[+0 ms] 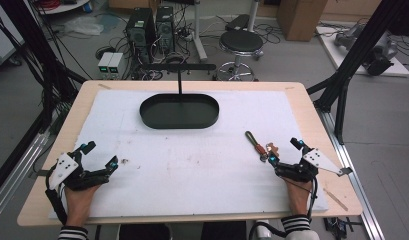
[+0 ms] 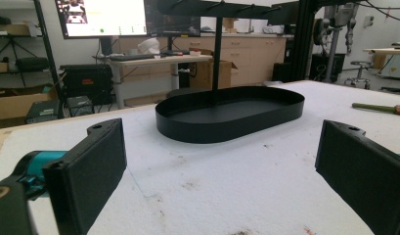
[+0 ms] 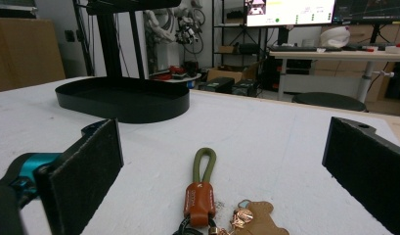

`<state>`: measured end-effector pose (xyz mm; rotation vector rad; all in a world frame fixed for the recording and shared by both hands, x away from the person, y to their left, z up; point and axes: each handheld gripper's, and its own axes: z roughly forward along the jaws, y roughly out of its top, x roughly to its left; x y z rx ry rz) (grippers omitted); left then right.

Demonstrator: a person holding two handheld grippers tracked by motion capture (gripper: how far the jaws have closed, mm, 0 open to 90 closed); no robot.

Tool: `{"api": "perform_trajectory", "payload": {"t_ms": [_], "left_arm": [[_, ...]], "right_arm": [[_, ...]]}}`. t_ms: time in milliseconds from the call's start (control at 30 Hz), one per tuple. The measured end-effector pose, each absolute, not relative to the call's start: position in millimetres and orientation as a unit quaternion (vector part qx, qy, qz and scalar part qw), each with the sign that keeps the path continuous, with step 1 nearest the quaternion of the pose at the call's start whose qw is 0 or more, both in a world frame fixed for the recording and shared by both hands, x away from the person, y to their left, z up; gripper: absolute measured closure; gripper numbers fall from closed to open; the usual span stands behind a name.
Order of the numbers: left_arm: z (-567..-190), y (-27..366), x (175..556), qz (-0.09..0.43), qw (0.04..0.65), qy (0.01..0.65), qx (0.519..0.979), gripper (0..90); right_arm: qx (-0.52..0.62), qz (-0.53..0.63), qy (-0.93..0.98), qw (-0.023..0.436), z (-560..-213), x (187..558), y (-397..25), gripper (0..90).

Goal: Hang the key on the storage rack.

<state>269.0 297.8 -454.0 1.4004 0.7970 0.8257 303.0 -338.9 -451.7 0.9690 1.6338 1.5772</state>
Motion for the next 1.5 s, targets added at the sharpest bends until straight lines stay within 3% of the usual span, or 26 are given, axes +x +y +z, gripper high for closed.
{"api": "perform_trajectory", "payload": {"t_ms": [467, 1000, 1500], "left_arm": [[-454.1, 297.9, 268.9, 0.359, 0.619, 0.347, 0.606, 5.3], [-453.8, 298.0, 269.6, 0.356, 0.617, 0.349, 0.608, 5.3], [-453.8, 298.3, 269.8, 0.356, 0.617, 0.350, 0.609, 5.3]], "right_arm": [[0.371, 0.599, 0.631, 0.324, -450.6, 303.7, -338.2, 0.4], [0.376, 0.506, 0.739, 0.237, -396.9, 343.2, -327.5, 0.4], [0.359, 0.362, 0.842, 0.177, -373.3, 385.2, -305.2, 0.5]]}}
